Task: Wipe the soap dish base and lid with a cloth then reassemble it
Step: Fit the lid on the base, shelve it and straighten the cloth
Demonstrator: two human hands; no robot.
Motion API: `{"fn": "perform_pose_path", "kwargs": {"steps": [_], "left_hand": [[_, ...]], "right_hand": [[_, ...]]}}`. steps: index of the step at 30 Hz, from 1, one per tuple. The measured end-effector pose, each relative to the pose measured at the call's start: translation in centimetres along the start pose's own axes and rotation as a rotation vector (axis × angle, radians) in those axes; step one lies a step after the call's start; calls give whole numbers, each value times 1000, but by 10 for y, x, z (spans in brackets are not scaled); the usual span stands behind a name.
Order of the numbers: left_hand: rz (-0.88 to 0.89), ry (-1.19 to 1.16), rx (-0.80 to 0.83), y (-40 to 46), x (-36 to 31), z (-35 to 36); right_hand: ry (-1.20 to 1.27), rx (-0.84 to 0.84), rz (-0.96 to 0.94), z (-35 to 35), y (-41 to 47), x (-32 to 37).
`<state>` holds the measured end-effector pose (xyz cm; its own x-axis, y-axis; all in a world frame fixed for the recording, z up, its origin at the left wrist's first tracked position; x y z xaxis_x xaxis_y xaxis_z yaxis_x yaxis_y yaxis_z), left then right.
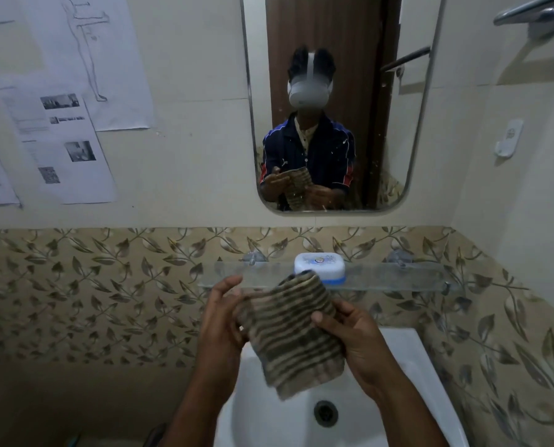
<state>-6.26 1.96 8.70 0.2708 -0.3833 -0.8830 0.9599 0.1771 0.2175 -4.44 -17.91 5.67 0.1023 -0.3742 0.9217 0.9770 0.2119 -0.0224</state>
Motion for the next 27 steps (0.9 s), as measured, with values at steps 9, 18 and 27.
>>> {"fn": "perform_pose_path", "kwargs": {"steps": [9,18,27], "left_hand": [[175,725,261,-10,-20,-20],[307,624,70,-17,-50,-28],[-197,-198,-143,-34,-35,-58]], "right_hand": [[-532,191,-86,39,12,10],[17,207,-62,36,20,16],[28,184,152,75,16,-25]]}}
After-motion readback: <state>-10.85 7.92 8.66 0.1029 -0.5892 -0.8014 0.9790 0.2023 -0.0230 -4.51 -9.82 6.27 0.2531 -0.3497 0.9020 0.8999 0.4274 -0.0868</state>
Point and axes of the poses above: each hand's wrist, its own y-axis towards the middle knuckle, its own z-axis out of the palm, x = y × z, the point moved 3 cm from there along y, towards the middle knuckle, and after that the axes turned 5 degrees about z, right-handed, at the moved point
